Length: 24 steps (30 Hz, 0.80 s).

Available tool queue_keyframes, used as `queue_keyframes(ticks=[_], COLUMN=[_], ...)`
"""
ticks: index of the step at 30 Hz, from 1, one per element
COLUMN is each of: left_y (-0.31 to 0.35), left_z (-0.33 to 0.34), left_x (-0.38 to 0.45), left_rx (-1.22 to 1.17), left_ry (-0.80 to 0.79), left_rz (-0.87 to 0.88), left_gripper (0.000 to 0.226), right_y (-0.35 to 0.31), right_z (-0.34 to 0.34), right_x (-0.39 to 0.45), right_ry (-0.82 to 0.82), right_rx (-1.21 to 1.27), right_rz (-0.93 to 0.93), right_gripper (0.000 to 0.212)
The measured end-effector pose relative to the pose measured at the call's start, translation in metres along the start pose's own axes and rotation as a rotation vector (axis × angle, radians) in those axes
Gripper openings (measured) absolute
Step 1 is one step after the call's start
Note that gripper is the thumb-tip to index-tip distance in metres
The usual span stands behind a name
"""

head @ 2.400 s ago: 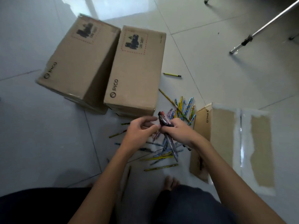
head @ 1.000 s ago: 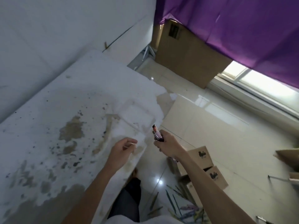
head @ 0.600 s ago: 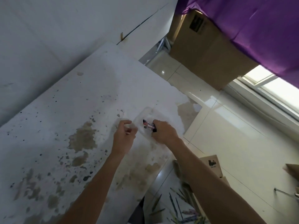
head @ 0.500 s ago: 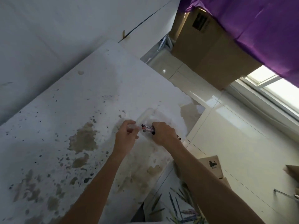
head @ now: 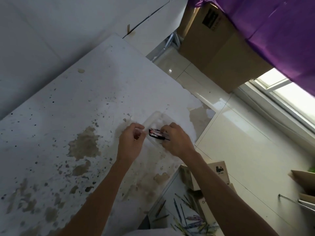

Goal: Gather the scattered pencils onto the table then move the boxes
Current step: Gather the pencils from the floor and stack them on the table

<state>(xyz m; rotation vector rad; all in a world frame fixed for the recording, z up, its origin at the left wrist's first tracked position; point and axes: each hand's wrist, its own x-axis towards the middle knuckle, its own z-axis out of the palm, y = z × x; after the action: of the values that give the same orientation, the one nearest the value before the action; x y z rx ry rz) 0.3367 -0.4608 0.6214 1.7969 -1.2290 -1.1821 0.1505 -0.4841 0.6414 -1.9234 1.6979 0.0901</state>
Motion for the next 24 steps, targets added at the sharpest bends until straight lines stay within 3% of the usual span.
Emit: queue_keyframes(ticks=[4,9,12,24], left_y=[0.009,0.021,0.023,0.030], left_z=[0.002,0.013,0.021,0.033], left_x=[-0.003,0.001,0.005,0.014], left_rx=[0.266,0.548,0.692,0.922], left_ry=[-0.003,-0.158,-0.233,-0.252], left_rz=[0.274,0.533,0.545,0.557], left_gripper=[0.012,0.018,0.027,0.021], right_y=[0.004,0.004,0.007,0.015], right_z=[0.004,0.009,0.008,0.016], right_x=[-0.007,-0.011,-0.012,-0.013], right_ry=[0.075,0.177,0.149,0.188], right_rx=[-0.029,-0.017,-0.019,-0.058], right_rz=[0.012,0.059,0.015,0.018], right_gripper=[0.027,0.016,0.017,0.021])
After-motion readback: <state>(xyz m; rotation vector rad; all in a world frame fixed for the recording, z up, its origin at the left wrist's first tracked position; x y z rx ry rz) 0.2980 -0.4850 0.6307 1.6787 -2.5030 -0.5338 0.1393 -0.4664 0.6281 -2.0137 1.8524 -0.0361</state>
